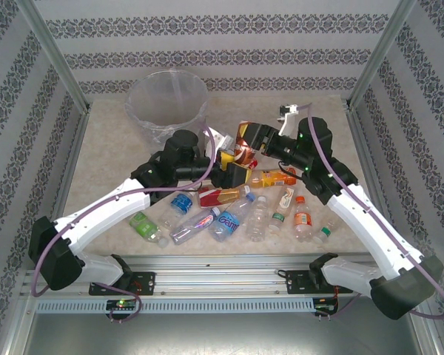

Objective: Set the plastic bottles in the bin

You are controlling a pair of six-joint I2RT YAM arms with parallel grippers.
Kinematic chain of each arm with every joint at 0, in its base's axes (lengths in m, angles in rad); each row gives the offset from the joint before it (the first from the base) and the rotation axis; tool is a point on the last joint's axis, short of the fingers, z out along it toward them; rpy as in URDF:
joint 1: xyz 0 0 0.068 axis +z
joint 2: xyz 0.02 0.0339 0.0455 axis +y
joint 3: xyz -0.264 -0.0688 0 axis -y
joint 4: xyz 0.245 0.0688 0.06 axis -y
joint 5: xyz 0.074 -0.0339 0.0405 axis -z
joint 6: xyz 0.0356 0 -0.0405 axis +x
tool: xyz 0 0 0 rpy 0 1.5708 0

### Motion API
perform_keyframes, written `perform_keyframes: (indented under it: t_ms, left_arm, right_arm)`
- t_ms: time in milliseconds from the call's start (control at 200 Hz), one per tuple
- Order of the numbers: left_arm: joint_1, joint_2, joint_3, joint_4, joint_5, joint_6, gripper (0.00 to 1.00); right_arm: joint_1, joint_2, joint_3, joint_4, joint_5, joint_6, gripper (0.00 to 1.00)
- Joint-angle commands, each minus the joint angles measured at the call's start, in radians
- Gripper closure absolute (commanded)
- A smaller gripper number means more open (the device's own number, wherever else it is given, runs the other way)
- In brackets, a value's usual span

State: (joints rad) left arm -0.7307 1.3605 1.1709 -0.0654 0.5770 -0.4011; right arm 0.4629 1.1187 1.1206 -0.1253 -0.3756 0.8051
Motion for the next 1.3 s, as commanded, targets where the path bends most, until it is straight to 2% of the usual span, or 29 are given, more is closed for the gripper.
perform_keyframes:
  t_ms: [0,265,335,385,540,684,884,1114,1294]
  left_arm:
    - [0.011,0.019,0.011,0.025,0.04,-0.01,0.31]
    - [0.011,0.002,0.001,0.036,0.041,0.018,0.56]
    - [0.011,-0.008,-0.003,0.036,0.041,0.036,0.65]
    - [0.011,-0.012,-0.002,0.032,0.037,0.043,0.68]
    - [0.013,-0.017,-0.007,0.028,0.029,0.049,0.68]
    - [0.013,-0.019,-0.005,0.015,0.017,0.048,0.68]
    - [0.013,-0.025,-0.003,-0.016,0.002,0.067,0.68]
    - [0.014,-0.043,0.02,-0.08,-0.046,0.109,0.68]
    - [0.017,-0.056,0.082,-0.192,-0.191,0.154,0.67]
  right_arm:
    - [0.013,-0.026,-0.01,0.044,-0.023,0.005,0.44]
    - [0.015,-0.033,-0.012,0.023,-0.021,-0.005,0.41]
    - [0.014,-0.032,-0.016,0.016,-0.021,-0.01,0.4]
    - [0.015,-0.031,-0.019,0.017,-0.026,-0.012,0.39]
    - [0.013,-0.048,-0.026,0.001,-0.016,-0.019,0.3]
    - [-0.004,-0.095,-0.051,-0.028,-0.008,-0.026,0.15]
    - [-0.032,-0.218,-0.098,-0.064,-0.071,-0.057,0.02]
    - [-0.038,-0.334,-0.084,-0.248,-0.113,-0.193,0.02]
    - [-0.04,-0.416,-0.071,-0.383,-0.038,-0.319,0.02]
